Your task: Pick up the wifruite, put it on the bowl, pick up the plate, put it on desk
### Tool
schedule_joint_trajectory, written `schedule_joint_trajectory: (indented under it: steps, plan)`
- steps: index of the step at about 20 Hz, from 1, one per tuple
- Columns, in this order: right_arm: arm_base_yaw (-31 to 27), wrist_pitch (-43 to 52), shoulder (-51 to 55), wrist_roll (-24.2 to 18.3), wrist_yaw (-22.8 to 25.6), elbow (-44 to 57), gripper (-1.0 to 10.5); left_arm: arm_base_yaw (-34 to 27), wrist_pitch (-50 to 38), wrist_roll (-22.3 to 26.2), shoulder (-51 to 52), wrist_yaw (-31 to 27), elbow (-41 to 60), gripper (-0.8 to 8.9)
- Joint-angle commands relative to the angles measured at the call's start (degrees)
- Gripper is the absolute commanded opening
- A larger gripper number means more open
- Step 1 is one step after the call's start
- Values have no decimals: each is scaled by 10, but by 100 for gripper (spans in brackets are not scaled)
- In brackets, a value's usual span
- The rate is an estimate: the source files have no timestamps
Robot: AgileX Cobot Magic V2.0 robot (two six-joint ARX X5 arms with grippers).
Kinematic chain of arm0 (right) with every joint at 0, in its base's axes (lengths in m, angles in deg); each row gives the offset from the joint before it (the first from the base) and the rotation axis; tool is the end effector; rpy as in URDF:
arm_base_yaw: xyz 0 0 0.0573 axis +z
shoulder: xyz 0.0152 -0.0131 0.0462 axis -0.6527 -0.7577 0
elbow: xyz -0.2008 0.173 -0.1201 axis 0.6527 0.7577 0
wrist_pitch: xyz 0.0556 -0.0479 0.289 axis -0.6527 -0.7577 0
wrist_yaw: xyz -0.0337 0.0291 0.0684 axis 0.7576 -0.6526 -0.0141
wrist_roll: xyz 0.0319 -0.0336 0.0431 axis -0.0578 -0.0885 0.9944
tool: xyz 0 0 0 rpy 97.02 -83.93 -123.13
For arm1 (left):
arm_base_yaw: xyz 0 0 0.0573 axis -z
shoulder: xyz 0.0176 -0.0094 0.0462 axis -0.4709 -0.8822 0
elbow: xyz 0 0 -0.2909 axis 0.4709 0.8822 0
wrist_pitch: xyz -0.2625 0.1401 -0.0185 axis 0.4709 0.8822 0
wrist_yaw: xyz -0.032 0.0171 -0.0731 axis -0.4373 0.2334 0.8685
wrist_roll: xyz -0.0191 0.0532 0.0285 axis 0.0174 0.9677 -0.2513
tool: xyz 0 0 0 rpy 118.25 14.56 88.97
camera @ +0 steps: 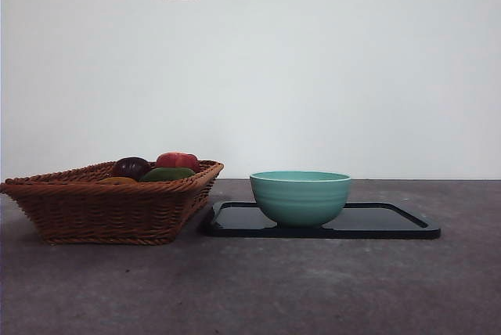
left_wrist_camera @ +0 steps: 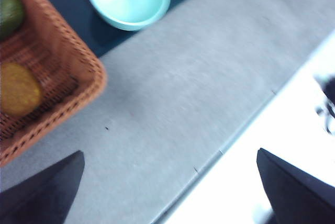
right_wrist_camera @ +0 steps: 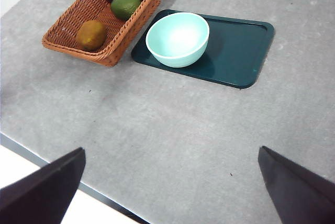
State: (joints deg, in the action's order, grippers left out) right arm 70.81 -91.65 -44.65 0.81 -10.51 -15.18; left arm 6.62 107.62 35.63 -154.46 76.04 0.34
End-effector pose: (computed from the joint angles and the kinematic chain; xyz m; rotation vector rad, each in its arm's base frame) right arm 0.0397 0.0270 0.3608 0.1303 0.6257 0.5077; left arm 0.1758 -0.1369 0.4219 0.1513 0.9368 -0.8290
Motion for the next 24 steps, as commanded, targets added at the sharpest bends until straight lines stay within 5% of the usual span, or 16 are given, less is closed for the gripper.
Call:
schedule_joint_trajectory:
  steps: [1, 15, 24]
  plan:
    - [5, 5, -1, 6, 1, -5, 547, 10, 16, 19, 40, 3, -12, 527]
    - [5, 6, -1, 6, 0, -5, 547, 10, -19, 18, 292, 41, 139, 527]
    - [5, 6, -28, 6, -19, -5, 547, 10, -39, 23, 316, 40, 171, 527]
